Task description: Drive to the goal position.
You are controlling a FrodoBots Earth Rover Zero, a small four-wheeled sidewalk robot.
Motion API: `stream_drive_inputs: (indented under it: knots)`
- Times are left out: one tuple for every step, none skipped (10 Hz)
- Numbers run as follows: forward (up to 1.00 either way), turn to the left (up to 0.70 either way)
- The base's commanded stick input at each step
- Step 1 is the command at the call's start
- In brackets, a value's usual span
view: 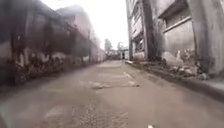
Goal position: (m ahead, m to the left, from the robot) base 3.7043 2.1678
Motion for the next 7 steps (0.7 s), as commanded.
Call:
stream_drive_inputs:
  knots:
    - [0.5,0.0]
    - [0.5,0.0]
    - [0.5,0.0]
    - [0.5,0.0]
    - [0.5,0.0]
    - [0.5,0.0]
    - [0.5,0.0]
